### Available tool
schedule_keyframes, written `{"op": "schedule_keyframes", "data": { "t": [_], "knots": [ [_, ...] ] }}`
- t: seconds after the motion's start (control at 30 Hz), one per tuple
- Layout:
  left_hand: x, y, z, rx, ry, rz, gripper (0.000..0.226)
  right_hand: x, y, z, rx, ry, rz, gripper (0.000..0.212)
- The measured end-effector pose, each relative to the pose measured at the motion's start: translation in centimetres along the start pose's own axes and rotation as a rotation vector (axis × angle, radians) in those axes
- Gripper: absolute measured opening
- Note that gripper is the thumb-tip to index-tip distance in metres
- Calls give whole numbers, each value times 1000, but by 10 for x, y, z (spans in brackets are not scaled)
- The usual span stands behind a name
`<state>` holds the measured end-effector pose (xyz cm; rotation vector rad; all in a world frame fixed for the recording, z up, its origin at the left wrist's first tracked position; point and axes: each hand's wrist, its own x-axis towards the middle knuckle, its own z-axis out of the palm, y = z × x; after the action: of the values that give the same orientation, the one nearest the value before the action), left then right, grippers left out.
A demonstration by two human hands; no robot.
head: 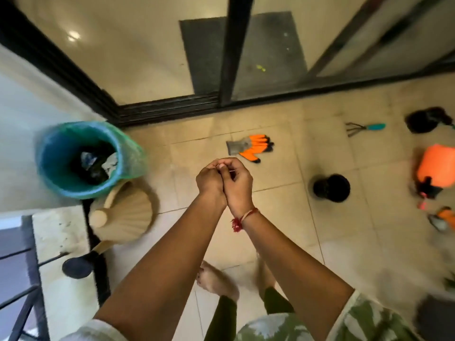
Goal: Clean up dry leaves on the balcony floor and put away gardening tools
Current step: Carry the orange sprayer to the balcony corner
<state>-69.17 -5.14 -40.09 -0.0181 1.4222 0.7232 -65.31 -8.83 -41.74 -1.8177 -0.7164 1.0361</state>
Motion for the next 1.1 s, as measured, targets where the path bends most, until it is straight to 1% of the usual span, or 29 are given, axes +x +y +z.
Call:
{"op": "schedule_keyframes", "data": {
  "t": [0.13, 0.2, 0.27, 0.33, 0.4, 0.53, 0.6, 0.73, 0.83, 0.97, 1.1],
  "knots": [
    [-26, -52, 51, 122, -50, -114, 37, -4, 18, -80, -58, 111, -32, 18],
    [-29, -81, 73, 200, -56, -93, 31, -6, 25, -119, -49, 148, -38, 18],
    [-38, -113, 97, 247, -63, -80, 28, -11, 32, -162, -84, 202, -85, 19],
    [-48, -146, 121, 235, -119, -99, 31, -16, 39, -203, -171, 251, -149, 17],
    [-59, -187, 152, 286, -202, -145, 36, -20, 46, -251, -193, 312, -163, 17],
    [-86, -268, 219, 443, -261, -205, 50, -23, 66, -352, -127, 445, -117, 19],
    [-101, -305, 253, 537, -294, -193, 47, -25, 81, -403, -170, 469, -102, 17],
    [-127, -369, 325, 847, -389, -16, 24, -27, 108, -500, -303, 402, -71, 17],
    [-128, -414, 372, 1228, -530, 232, 14, -24, 122, -575, -335, 433, -24, 15],
    [-127, -457, 424, 1596, -628, 547, 14, -5, 138, -667, -273, 530, 84, 14],
    [-122, -476, 457, 1885, -697, 762, 31, 18, 147, -728, -206, 687, 183, 20]
  ]
}}
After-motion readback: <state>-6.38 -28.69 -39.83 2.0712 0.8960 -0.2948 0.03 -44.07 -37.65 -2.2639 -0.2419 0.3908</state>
